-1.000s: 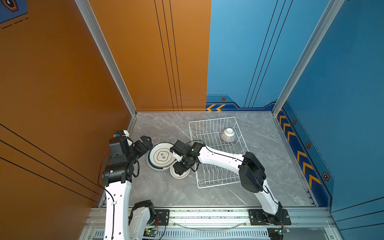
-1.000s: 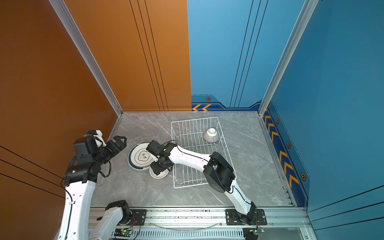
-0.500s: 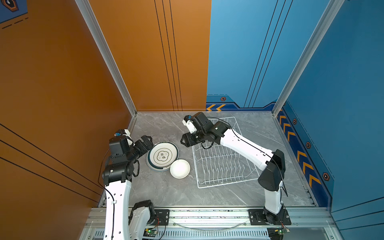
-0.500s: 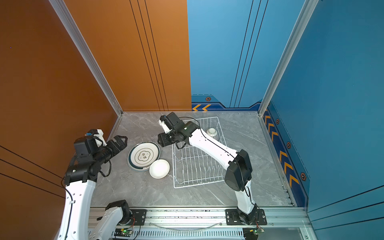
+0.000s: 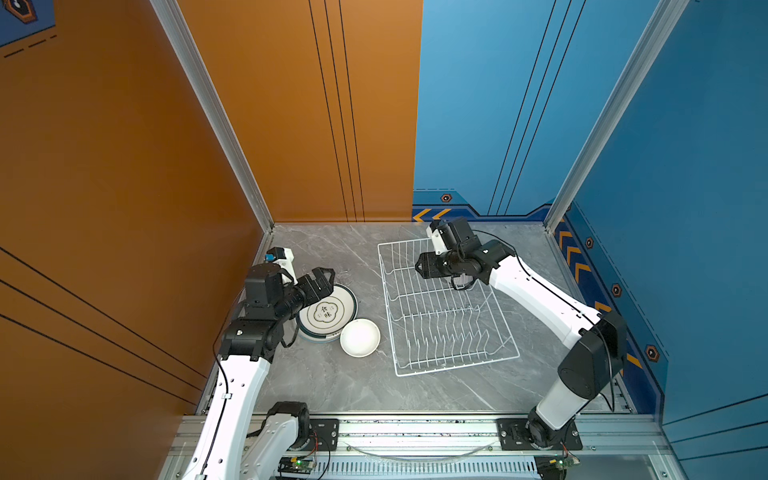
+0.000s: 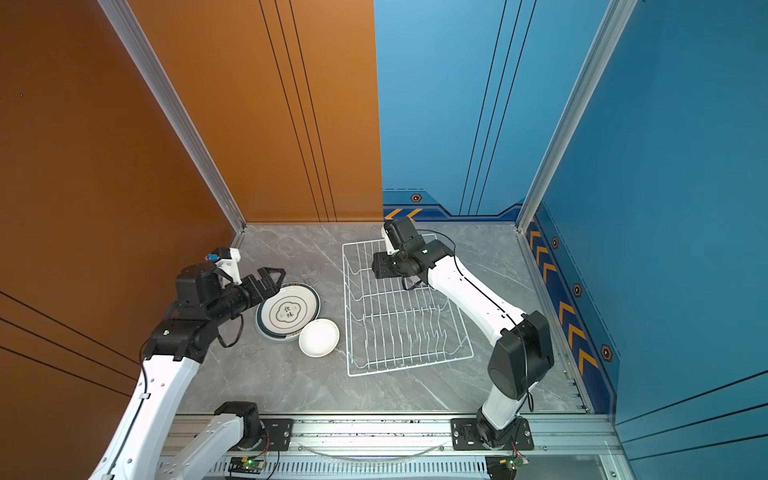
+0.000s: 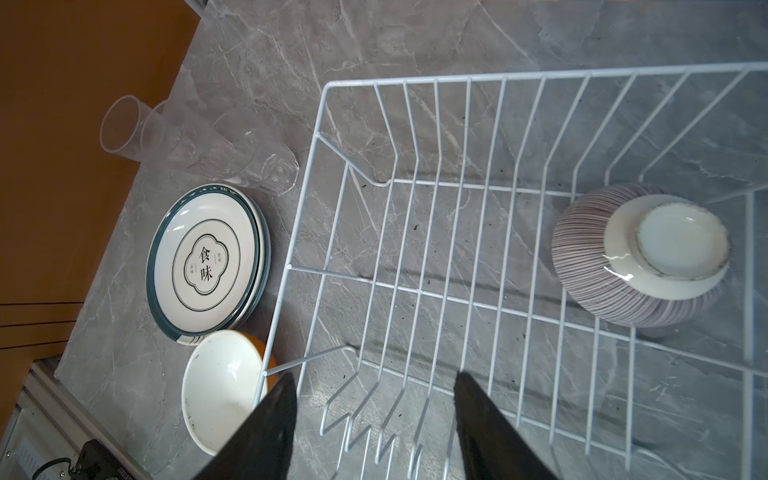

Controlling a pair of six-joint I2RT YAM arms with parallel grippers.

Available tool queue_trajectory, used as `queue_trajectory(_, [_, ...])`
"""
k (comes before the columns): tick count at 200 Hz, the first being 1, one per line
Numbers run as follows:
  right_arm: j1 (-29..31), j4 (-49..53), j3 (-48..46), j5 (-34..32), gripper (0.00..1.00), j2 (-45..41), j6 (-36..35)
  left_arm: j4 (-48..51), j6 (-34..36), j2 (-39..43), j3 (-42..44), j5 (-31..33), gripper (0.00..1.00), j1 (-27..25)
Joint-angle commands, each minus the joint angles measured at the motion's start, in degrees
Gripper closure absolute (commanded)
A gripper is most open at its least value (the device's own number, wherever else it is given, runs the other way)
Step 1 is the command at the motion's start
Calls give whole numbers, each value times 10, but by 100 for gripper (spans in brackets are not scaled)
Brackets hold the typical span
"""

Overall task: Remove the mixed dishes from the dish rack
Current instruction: 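Move the right gripper back while the left gripper reaches toward the striped bowl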

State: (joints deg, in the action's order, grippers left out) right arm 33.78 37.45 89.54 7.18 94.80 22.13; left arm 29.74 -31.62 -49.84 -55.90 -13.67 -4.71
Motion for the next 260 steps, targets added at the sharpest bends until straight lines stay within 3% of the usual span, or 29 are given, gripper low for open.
queue_trajectory(1, [-19,-33,-44,-17,38,-40,15,-34,-12,-21,-7,39,2,-48])
queue_trajectory(58, [-74,-106,-191,14,37,-140,64,-102,-20,-119,-47,87,2,-196])
queue_trajectory(120, [-123,-160,-321,-10,26,-275,87,-171,-31,-267,-116,78,2,-302])
queue_trajectory(168, [-174,-171,-390,0,15,-345,98,-238,-70,-382,-171,38,2,-331])
queue_trajectory(221, [-213,-183,-426,23,10,-375,107,-319,-154,-520,-216,-22,1,-329])
queue_trajectory(260, [-224,-196,-439,36,5,-371,106,-323,-175,-602,-280,-40,1,-333])
